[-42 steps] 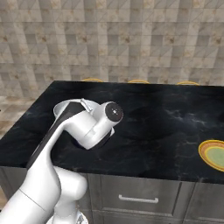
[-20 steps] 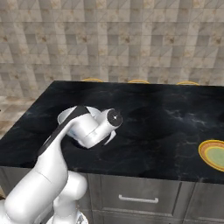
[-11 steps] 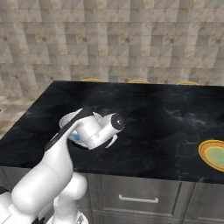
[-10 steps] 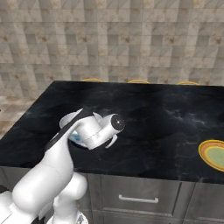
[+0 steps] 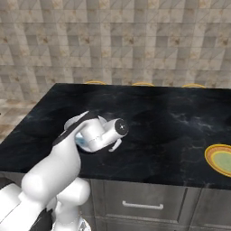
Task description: Move the bowls from the cabinet to the plates on the dining table.
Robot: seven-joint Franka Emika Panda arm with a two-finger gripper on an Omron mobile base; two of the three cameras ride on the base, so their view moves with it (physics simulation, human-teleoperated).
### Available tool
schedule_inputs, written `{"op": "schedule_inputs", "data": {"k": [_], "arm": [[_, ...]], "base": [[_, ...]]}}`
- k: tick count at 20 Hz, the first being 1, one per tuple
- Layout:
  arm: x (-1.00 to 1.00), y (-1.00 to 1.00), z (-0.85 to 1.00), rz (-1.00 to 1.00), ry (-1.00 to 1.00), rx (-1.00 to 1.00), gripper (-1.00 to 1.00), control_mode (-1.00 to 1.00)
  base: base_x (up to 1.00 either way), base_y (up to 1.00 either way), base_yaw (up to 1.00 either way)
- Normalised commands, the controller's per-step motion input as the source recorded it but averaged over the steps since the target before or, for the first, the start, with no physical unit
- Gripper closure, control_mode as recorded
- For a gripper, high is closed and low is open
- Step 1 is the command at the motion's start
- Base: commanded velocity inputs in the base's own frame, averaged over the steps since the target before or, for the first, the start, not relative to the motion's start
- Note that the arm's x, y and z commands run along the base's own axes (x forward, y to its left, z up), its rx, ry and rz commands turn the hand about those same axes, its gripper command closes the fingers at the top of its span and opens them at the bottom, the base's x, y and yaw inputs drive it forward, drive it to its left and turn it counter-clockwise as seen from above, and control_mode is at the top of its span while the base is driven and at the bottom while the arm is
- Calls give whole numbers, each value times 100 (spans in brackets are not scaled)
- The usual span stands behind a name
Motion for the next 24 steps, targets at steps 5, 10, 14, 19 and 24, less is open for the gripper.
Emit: {"op": "schedule_inputs", "data": {"k": [5, 10, 14, 19, 24], "arm": [[22, -19, -7, 0, 0, 0, 100, -100], [14, -9, -6, 0, 0, 0, 100, -100], [9, 0, -9, 0, 0, 0, 100, -100], [8, 1, -20, 0, 0, 0, 100, -100], [19, 1, -30, 0, 0, 0, 100, -100]], "base": [[0, 0, 0], [0, 0, 0], [0, 0, 0], [0, 0, 0], [0, 0, 0]]}}
